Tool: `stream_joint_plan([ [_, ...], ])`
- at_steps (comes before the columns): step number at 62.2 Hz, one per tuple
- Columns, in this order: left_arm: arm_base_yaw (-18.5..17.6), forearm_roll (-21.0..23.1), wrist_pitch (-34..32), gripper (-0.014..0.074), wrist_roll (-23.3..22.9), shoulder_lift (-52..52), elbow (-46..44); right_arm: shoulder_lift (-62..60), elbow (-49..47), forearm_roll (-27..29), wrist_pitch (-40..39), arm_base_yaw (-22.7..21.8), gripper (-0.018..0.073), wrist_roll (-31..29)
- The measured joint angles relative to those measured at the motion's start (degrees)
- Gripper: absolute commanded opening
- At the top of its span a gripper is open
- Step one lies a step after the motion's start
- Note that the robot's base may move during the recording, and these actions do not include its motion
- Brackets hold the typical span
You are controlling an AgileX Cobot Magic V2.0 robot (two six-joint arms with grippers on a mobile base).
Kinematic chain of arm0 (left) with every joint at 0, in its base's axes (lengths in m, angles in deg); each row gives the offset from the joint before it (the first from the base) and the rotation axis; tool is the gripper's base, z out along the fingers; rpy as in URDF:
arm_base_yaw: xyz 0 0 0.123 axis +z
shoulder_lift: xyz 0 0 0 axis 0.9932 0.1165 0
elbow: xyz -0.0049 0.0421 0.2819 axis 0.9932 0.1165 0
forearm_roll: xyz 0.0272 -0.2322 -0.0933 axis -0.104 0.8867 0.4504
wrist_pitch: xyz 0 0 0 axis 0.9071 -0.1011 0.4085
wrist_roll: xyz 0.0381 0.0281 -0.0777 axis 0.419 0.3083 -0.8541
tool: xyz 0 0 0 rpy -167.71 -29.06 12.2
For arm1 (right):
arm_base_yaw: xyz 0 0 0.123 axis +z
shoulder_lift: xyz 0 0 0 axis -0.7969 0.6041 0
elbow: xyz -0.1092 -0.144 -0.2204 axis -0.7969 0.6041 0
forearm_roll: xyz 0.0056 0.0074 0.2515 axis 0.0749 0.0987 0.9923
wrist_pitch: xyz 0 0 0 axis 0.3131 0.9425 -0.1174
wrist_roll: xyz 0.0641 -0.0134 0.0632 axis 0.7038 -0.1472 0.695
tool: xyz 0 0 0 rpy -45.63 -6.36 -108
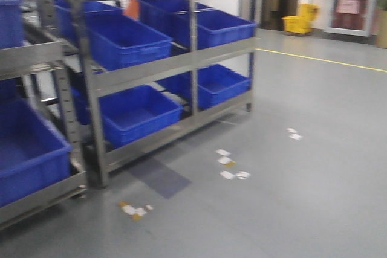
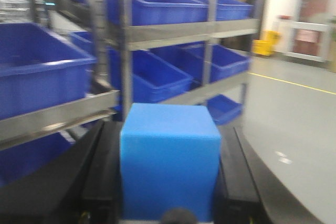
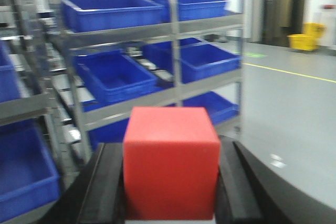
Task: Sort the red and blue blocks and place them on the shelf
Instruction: 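Drive along the aisle and turn toward the bin shelf, then approach the shelf and position both grippers over two blue bins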
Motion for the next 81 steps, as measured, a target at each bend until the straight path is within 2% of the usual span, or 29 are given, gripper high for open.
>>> stream_joint_plan([
  [81,0.1,0.0,0.0,0.0134,0.0,0.0,0.0,0.0,0.0,0.0,0.0,0.0,0.0048,0.0],
])
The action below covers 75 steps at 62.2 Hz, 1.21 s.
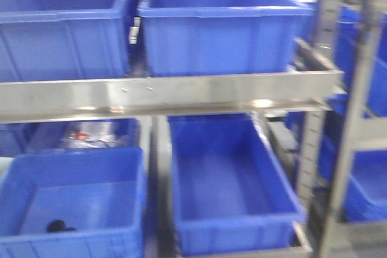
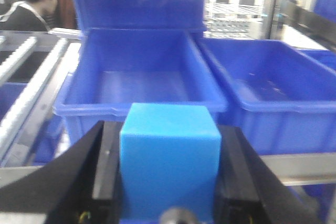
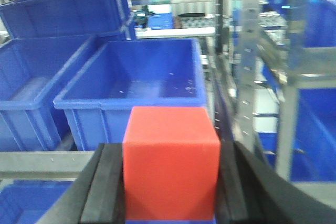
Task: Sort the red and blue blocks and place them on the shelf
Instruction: 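Approach the shelf and position both grippers over two blue bins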
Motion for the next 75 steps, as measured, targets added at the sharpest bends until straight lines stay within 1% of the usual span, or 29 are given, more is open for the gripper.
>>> stream_joint_plan([
  [75,0.0,0.0,0.0,0.0134,0.0,0.0,0.0,0.0,0.0,0.0,0.0,0.0,0.0048,0.0],
])
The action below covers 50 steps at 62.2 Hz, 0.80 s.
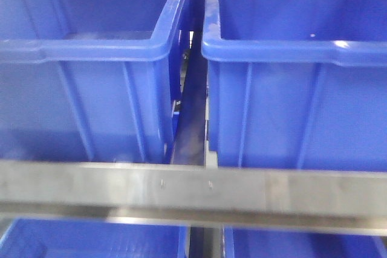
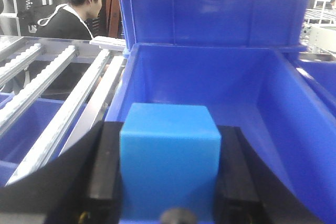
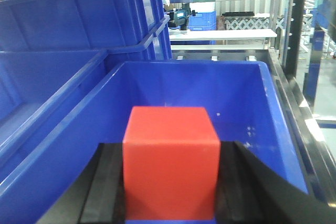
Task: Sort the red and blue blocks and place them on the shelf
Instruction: 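Approach the shelf and position both grippers over two blue bins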
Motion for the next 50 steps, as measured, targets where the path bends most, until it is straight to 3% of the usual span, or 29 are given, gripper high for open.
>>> stream_joint_plan([
  [50,0.0,0.0,0.0,0.0134,0.0,0.0,0.0,0.0,0.0,0.0,0.0,0.0,0.0048,0.0],
])
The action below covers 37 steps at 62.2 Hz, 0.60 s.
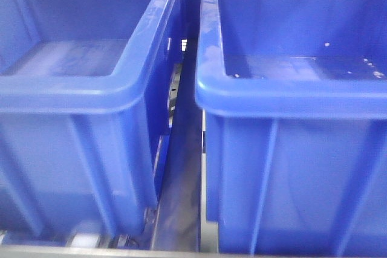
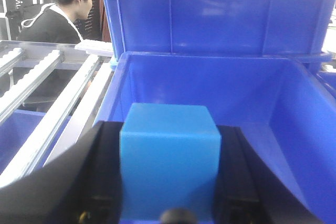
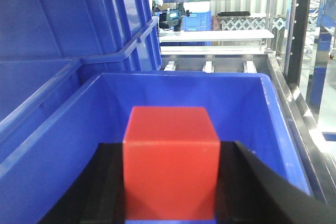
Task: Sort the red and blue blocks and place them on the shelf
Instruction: 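Approach the shelf and position both grippers over two blue bins, then lower both held cubes into the blue bins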
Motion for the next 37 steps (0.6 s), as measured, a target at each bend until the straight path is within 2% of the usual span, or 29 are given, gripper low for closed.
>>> stream_joint_plan([
  [37,0.0,0.0,0.0,0.0134,0.0,0.0,0.0,0.0,0.0,0.0,0.0,0.0,0.0048,0.0],
])
